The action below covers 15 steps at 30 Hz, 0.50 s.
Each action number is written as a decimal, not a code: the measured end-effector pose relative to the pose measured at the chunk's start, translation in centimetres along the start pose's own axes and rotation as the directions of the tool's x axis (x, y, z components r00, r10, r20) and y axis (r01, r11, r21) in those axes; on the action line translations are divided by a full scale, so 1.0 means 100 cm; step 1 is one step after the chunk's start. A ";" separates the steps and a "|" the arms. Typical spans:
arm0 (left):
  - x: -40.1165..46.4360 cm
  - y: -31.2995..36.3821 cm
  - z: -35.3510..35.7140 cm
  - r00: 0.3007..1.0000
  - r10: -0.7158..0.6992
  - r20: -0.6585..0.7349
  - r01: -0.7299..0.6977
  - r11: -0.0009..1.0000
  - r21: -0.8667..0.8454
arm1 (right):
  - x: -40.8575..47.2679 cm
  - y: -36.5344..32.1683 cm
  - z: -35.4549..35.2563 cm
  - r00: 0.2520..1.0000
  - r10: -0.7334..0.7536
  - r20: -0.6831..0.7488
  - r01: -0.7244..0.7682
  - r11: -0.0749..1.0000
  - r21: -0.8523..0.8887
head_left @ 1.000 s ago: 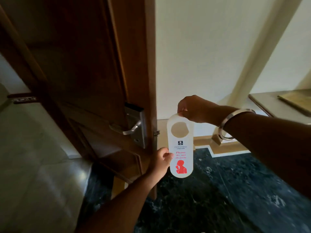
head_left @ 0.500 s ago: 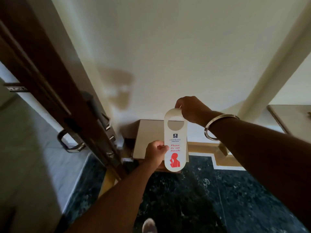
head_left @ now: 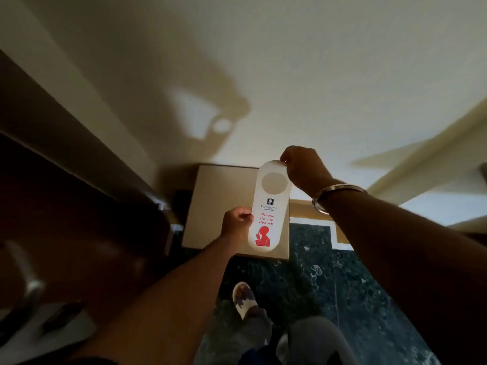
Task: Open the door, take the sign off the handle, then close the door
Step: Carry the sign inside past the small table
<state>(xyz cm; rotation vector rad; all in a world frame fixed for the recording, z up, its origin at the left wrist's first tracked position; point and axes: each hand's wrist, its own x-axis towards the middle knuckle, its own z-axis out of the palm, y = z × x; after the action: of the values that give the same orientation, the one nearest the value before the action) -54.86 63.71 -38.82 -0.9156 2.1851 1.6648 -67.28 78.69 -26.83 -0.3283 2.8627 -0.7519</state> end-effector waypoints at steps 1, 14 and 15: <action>0.015 0.000 0.005 1.000 -0.015 0.004 0.015 1.000 0.007 | 0.014 0.011 0.009 0.999 0.026 0.018 -0.026 1.000 0.010; 0.207 -0.133 0.084 0.951 -0.308 -0.011 0.308 0.951 0.001 | 0.163 0.158 0.239 0.902 0.150 0.405 -0.190 0.980 0.059; 0.212 -0.141 0.085 0.951 -0.307 -0.021 0.307 0.952 -0.001 | 0.167 0.164 0.253 0.896 0.138 0.421 -0.164 0.986 0.024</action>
<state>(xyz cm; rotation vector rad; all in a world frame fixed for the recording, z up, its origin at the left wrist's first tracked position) -64.07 62.47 -63.98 -1.2073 1.9342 1.5091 -80.74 76.65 -58.44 -0.2225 2.4226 -0.6435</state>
